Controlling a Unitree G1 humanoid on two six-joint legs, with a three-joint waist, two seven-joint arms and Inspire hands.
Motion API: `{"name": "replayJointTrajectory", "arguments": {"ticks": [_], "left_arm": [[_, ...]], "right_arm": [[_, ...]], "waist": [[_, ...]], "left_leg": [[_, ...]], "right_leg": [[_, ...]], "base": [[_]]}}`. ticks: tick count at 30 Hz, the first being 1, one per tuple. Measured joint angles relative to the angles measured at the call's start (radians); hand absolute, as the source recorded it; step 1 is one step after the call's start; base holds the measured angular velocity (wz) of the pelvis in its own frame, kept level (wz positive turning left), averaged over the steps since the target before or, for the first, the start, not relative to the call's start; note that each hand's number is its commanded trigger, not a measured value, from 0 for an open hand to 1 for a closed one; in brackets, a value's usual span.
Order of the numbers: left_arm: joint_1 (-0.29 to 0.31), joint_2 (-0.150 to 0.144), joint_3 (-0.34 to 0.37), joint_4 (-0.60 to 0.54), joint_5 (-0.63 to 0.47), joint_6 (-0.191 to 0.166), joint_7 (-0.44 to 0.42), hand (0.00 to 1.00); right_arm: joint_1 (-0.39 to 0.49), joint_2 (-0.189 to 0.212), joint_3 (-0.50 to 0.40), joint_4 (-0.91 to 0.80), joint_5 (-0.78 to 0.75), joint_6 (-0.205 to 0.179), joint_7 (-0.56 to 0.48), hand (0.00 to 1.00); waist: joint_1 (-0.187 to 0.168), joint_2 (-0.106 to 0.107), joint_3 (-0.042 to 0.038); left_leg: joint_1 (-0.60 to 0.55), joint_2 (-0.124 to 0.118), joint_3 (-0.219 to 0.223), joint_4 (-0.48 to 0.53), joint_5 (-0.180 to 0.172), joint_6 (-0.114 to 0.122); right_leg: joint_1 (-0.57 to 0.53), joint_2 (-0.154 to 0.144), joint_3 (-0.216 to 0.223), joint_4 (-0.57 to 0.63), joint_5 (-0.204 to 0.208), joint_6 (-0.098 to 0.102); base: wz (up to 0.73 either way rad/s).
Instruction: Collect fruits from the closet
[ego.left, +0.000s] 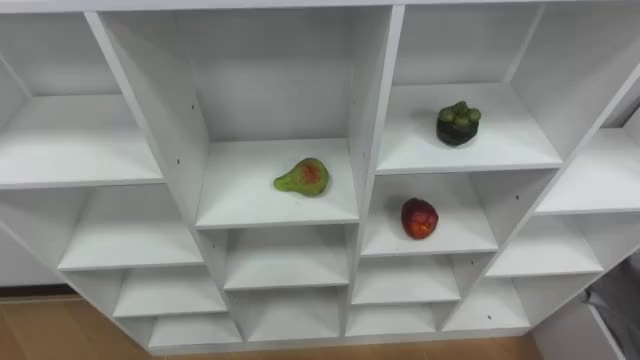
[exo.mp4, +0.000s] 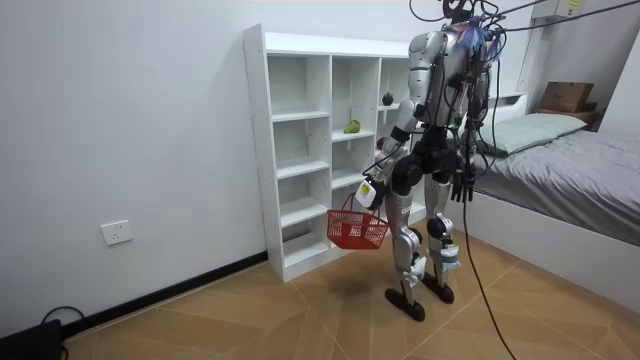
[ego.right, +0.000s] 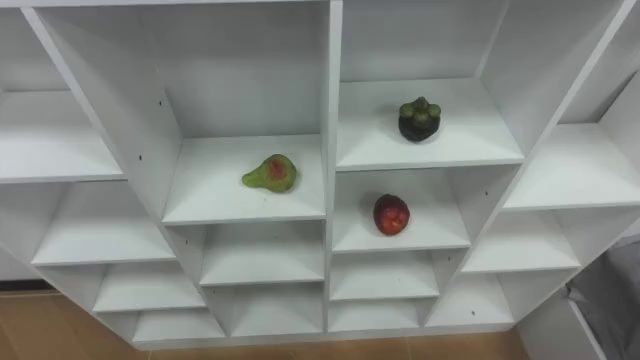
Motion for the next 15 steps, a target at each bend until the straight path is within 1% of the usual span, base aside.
{"name": "replayJointTrajectory", "arguments": {"ticks": [6, 8, 12, 15], "left_arm": [[0.001, 0.002, -0.002, 0.0, -0.001, 0.002, 0.001, 1.0], [0.001, 0.001, -0.002, -0.001, -0.001, 0.002, 0.001, 1.0], [0.002, 0.001, -0.002, -0.002, -0.001, 0.0, 0.001, 1.0], [0.001, 0.0, -0.003, -0.001, -0.001, 0.0, 0.001, 1.0]], "right_arm": [[0.0, 0.0, -0.001, -0.008, -0.003, -0.007, -0.026, 0.0], [0.0, 0.0, -0.009, -0.015, -0.03, -0.011, -0.029, 0.0], [-0.004, -0.003, -0.025, -0.022, -0.04, -0.036, -0.051, 0.0], [-0.01, -0.003, -0.028, -0.02, -0.038, -0.048, -0.063, 0.0]], "waist": [[-0.002, 0.0, 0.0007], [-0.002, 0.001, 0.0007], [-0.003, 0.004, -0.0001], [-0.004, 0.005, 0.0]], "left_leg": [[0.0, -0.001, 0.0, 0.0, 0.0, 0.0], [0.0, -0.001, 0.0, 0.0, 0.0, 0.0], [0.0, -0.001, 0.001, 0.0, 0.0, 0.0], [-0.002, 0.0, 0.001, 0.0, 0.0, 0.0]], "right_leg": [[0.001, 0.0, -0.005, -0.003, 0.0, 0.0], [0.0, 0.0, -0.001, -0.003, 0.0, 0.0], [0.0, 0.0, -0.004, -0.005, 0.0, 0.0], [-0.001, 0.0, 0.0, -0.006, 0.0, 0.0]], "base": [[0.0], [0.0], [0.0], [0.0]]}}
